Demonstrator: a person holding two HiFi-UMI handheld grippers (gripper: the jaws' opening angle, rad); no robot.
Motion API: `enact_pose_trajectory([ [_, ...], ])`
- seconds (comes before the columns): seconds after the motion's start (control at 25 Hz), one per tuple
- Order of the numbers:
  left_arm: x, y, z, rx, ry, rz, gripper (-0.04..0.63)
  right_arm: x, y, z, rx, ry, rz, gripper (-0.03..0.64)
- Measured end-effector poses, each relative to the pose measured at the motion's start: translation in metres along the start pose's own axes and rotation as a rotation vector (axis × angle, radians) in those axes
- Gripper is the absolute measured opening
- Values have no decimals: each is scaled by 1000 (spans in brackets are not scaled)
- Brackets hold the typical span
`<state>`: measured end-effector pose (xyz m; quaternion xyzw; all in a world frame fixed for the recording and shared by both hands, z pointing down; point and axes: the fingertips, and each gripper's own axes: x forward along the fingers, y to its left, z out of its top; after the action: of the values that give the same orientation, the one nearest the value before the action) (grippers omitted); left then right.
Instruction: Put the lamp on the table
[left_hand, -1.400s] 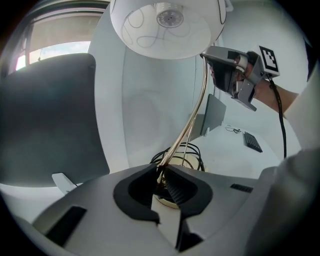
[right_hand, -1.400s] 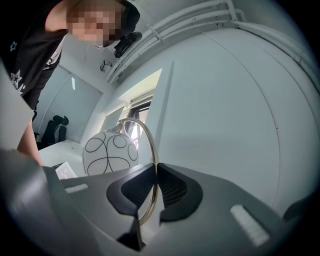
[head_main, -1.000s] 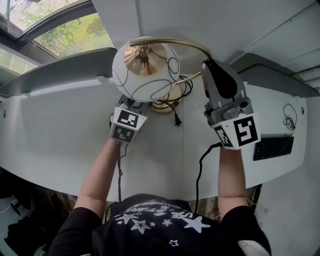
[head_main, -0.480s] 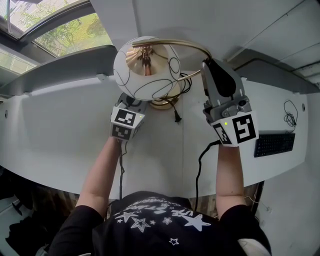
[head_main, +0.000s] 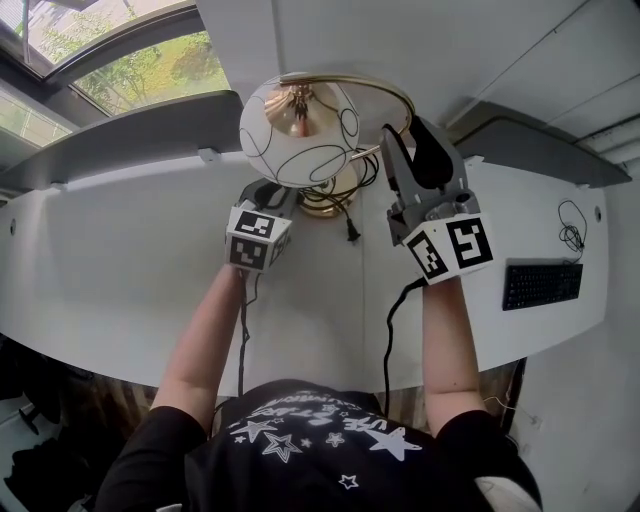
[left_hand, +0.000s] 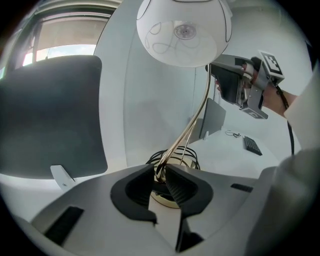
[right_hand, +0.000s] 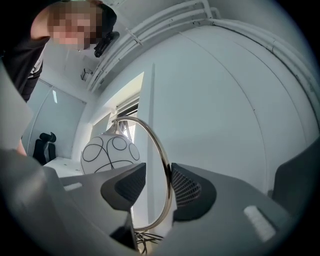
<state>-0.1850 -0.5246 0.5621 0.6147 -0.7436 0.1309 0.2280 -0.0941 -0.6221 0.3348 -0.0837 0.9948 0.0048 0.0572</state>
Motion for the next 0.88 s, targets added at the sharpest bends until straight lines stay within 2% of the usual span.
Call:
enact_pose_trajectory([
  [0.16, -19, -1, 5, -40, -17, -15, 60, -9, 6, 6, 25, -6, -35, 192],
  [0.4, -65, 0, 16, -32, -64, -11, 77, -37, 23, 18, 24, -11, -104, 192],
  [0.52, -90, -2, 32, -26, -123, -18, 77, -49, 36, 29, 16, -31, -129, 192],
  [0.72, -138, -17, 31, -24, -174, -65, 77, -65, 79, 44, 5, -30, -98, 187],
  [0.88, -175, -26, 31, -10, -223, -113, 77, -75, 110, 54, -33, -23, -131, 146],
])
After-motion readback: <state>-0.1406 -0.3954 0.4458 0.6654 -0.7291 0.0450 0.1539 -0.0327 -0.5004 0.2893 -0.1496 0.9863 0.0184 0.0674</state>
